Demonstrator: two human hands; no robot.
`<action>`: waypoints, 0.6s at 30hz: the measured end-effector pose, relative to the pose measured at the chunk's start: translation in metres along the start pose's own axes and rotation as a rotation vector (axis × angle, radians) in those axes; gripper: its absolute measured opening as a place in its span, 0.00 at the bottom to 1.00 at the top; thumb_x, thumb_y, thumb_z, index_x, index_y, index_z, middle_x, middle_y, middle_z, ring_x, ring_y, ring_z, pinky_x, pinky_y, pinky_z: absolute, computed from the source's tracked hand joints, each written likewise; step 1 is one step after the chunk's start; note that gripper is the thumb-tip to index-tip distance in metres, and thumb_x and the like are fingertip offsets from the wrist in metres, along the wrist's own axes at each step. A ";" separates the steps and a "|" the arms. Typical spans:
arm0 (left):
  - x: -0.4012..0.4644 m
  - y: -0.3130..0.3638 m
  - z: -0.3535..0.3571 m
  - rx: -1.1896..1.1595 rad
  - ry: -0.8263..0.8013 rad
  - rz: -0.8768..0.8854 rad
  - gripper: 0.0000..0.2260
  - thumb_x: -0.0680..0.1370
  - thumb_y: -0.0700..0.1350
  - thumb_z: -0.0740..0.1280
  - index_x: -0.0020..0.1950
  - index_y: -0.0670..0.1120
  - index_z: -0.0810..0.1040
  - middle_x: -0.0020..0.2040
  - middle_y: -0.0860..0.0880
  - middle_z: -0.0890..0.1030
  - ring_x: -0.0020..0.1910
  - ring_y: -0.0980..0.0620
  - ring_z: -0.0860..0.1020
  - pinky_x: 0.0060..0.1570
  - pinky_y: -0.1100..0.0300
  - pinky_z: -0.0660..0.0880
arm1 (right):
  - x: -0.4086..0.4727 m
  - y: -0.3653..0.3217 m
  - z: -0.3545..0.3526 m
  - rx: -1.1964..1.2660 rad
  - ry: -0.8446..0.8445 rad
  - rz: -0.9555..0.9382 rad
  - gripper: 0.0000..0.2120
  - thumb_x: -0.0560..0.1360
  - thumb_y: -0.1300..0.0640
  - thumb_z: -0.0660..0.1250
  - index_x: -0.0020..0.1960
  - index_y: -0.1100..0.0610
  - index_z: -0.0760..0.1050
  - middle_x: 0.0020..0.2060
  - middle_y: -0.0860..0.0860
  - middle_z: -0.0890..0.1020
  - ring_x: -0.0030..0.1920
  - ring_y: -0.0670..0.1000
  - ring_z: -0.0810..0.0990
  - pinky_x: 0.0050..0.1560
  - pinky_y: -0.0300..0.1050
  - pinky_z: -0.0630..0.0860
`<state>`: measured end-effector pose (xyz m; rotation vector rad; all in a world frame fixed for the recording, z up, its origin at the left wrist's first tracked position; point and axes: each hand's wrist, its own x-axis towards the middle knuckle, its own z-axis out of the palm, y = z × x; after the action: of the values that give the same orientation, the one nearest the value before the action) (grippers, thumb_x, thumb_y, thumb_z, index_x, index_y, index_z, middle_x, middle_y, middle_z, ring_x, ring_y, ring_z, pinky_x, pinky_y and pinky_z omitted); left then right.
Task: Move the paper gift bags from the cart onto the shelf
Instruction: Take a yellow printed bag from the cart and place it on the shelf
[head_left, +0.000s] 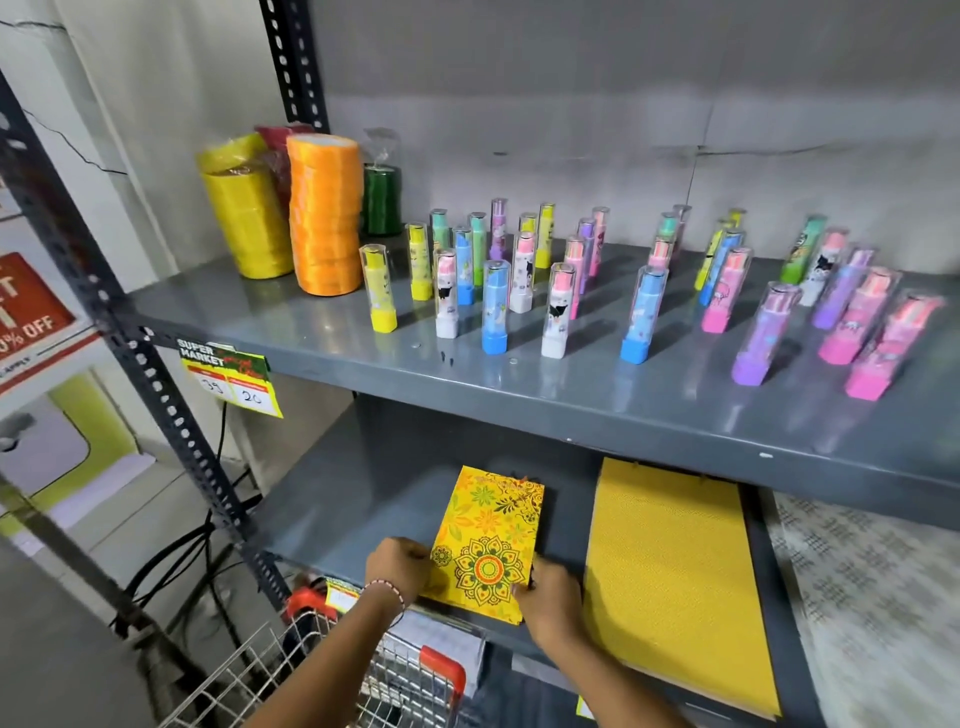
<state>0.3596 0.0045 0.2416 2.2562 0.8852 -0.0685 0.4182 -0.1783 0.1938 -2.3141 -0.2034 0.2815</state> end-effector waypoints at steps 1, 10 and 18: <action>0.000 -0.002 0.000 -0.015 0.006 -0.002 0.09 0.70 0.42 0.67 0.45 0.43 0.85 0.36 0.42 0.78 0.49 0.42 0.82 0.38 0.63 0.68 | -0.002 0.001 0.000 0.011 -0.013 -0.006 0.16 0.67 0.54 0.75 0.53 0.56 0.79 0.50 0.51 0.86 0.52 0.52 0.83 0.48 0.45 0.78; -0.006 -0.012 -0.004 0.001 -0.052 0.091 0.11 0.68 0.47 0.74 0.49 0.47 0.85 0.40 0.47 0.83 0.47 0.49 0.82 0.43 0.63 0.73 | -0.022 -0.005 -0.003 -0.114 -0.135 -0.066 0.44 0.65 0.55 0.77 0.74 0.55 0.58 0.57 0.52 0.83 0.54 0.50 0.81 0.50 0.38 0.75; -0.013 -0.012 -0.002 0.093 0.006 0.240 0.19 0.67 0.35 0.68 0.55 0.50 0.83 0.52 0.48 0.86 0.56 0.51 0.81 0.45 0.69 0.68 | -0.025 -0.007 -0.006 -0.153 -0.139 -0.089 0.39 0.67 0.53 0.76 0.74 0.53 0.62 0.60 0.52 0.81 0.55 0.50 0.80 0.53 0.38 0.76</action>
<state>0.3421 0.0042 0.2397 2.4341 0.6202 0.0064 0.3952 -0.1837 0.2065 -2.4300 -0.4092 0.3948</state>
